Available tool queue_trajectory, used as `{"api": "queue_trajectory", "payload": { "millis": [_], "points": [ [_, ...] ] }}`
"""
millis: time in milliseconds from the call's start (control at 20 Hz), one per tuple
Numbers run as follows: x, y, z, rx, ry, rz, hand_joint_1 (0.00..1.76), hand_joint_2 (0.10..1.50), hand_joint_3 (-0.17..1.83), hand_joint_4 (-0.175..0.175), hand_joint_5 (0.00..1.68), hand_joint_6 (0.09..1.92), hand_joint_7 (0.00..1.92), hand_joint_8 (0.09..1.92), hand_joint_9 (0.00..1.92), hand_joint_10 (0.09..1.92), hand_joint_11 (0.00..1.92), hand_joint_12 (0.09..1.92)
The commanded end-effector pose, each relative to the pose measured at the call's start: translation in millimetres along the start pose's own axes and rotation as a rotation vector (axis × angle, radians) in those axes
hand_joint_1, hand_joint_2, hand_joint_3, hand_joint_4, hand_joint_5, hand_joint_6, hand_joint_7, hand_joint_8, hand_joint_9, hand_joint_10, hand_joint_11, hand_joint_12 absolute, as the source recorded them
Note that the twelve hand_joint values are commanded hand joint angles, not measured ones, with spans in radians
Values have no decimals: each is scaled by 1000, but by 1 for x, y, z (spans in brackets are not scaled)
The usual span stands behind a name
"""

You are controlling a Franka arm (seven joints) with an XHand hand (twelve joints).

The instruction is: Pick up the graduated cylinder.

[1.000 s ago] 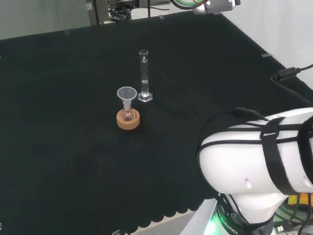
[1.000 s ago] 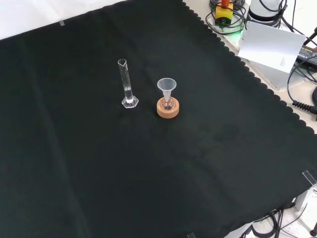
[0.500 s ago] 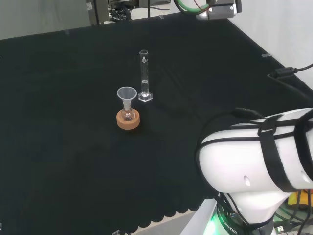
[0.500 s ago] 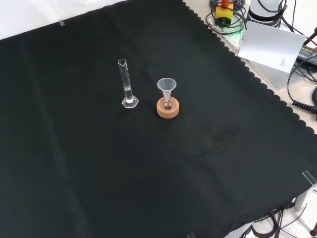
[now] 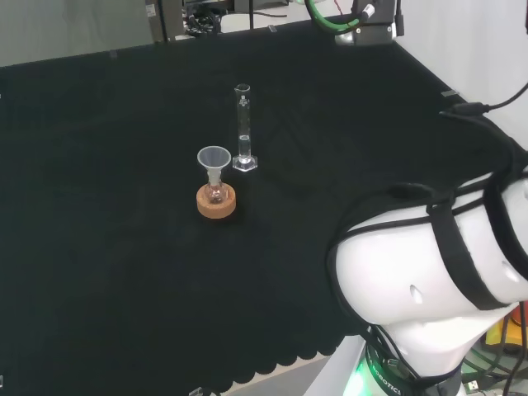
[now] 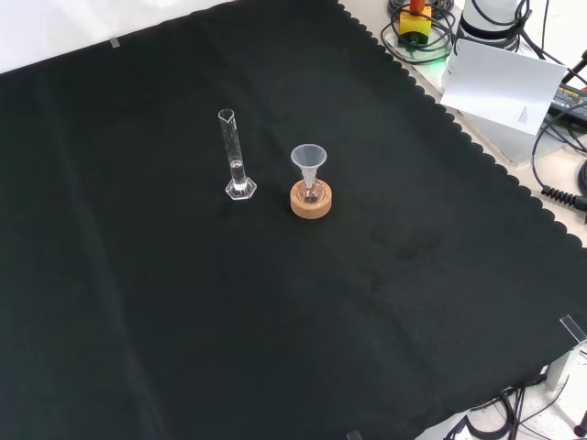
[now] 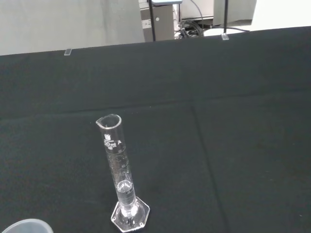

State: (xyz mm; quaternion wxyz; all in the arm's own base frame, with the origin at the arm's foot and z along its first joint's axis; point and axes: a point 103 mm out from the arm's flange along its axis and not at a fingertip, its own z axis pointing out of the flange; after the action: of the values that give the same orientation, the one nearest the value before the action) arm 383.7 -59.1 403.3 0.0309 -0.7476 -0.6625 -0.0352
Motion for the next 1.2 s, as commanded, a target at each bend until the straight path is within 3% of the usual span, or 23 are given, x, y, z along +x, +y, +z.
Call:
{"api": "queue_trajectory", "payload": {
  "millis": [50, 400, 650, 1000, 1200],
  "points": [
    [-28, 67, 55, 15, 64, -43, 139, 1331, -24, -27, 298, 87, 116, 588, 350, 693, 177, 1387],
    [-29, 92, 99, 48, 92, -75, 167, 1319, -31, -27, 302, 87, 120, 604, 374, 694, 181, 1385],
    [-26, 101, 126, 8, 189, -139, 260, 1276, -53, -26, 303, 87, 143, 629, 422, 696, 205, 1384],
    [-19, 108, 163, 69, 255, -176, 324, 1252, -68, -26, 308, 87, 156, 648, 431, 685, 228, 1377],
    [-17, 108, 180, 68, 307, -184, 377, 1218, -88, -25, 316, 87, 157, 654, 433, 682, 239, 1375]
  ]
}}
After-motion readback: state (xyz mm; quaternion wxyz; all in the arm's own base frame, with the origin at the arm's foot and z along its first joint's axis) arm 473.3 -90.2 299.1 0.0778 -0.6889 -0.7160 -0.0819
